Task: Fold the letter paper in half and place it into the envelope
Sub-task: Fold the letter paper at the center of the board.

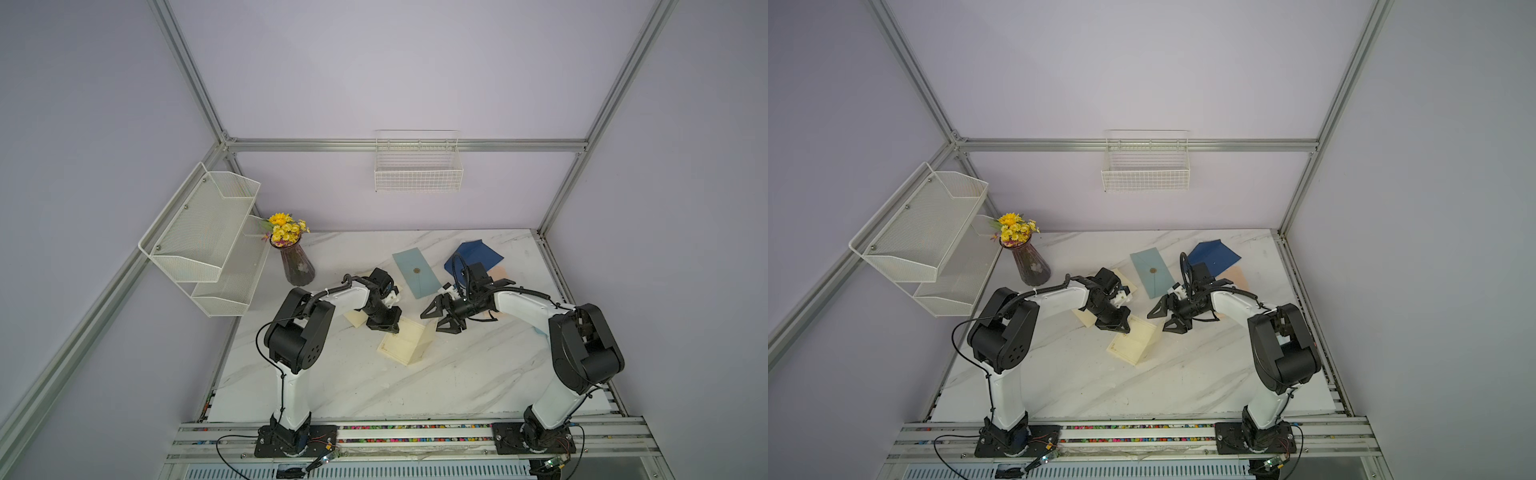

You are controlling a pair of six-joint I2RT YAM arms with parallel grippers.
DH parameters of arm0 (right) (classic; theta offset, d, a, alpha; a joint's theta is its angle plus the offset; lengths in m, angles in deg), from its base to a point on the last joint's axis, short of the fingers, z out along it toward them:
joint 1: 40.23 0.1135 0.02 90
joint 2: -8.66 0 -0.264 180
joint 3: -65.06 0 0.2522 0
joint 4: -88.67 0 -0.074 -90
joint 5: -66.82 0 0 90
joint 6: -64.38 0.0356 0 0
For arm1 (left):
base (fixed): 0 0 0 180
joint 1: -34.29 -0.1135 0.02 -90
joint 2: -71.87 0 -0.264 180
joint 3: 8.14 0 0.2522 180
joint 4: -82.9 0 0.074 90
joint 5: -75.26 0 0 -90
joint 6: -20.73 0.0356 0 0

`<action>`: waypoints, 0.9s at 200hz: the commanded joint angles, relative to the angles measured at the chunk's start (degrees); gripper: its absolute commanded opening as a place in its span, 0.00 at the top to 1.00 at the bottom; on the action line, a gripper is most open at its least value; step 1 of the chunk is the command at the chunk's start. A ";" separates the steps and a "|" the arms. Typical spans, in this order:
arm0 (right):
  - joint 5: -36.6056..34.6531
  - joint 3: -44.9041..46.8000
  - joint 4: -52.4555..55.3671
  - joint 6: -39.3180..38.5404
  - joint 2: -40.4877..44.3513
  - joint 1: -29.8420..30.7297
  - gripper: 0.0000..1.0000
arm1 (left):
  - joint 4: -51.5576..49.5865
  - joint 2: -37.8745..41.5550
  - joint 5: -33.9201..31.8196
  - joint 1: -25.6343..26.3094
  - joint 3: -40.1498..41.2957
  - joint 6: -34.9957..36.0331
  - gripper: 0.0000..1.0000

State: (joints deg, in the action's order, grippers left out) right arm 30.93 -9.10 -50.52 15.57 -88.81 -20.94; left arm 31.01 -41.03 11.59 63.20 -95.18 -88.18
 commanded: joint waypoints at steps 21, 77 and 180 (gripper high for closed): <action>2.76 1.03 -17.16 10.88 0.61 1.00 0.11 | 1.65 -1.17 -2.60 -0.17 2.45 0.34 1.00; 0.77 -0.68 -23.50 14.49 -4.79 3.38 0.03 | 2.31 0.45 -2.59 -0.18 3.47 -0.86 1.00; -7.55 -1.38 -20.35 9.24 -11.58 4.20 0.03 | -7.72 10.95 -10.12 -4.72 -0.73 4.29 1.00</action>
State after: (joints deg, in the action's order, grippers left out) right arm 26.51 -9.17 -73.12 27.77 -99.41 -17.01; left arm 27.41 -34.50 4.66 60.27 -93.82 -87.33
